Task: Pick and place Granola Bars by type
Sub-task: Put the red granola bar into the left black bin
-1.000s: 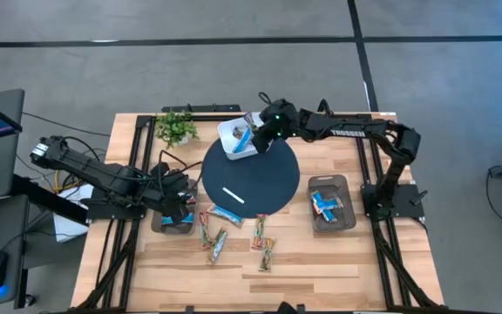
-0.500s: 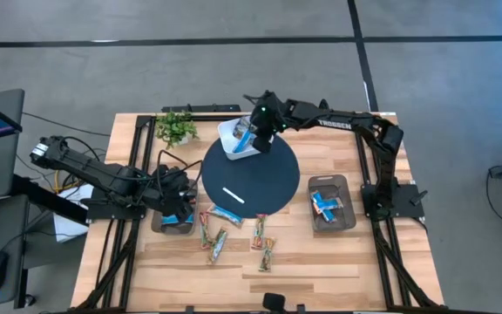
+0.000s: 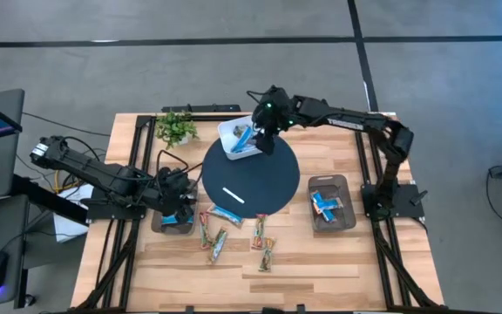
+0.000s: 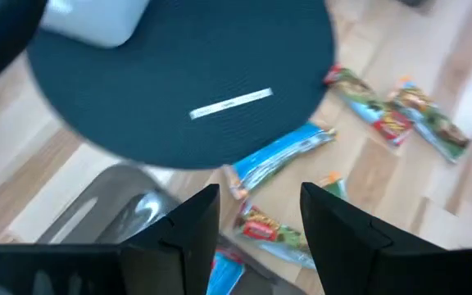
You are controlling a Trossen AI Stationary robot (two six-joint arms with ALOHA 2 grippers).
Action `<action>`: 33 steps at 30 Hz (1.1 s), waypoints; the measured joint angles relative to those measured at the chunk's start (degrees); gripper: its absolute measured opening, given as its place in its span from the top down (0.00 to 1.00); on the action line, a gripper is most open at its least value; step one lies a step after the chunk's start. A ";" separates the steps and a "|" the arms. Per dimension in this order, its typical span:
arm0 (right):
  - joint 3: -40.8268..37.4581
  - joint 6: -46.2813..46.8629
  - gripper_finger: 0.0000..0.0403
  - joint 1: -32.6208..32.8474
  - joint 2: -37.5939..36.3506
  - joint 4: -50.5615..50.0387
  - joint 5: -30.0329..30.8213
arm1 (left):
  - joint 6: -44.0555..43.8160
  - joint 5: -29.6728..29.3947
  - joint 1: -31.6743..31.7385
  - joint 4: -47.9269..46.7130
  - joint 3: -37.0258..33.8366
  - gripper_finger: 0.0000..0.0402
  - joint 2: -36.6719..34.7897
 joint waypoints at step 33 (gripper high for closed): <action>-2.29 18.71 0.69 31.84 -19.08 -13.62 5.76 | 41.76 31.39 4.24 17.83 0.00 0.59 26.14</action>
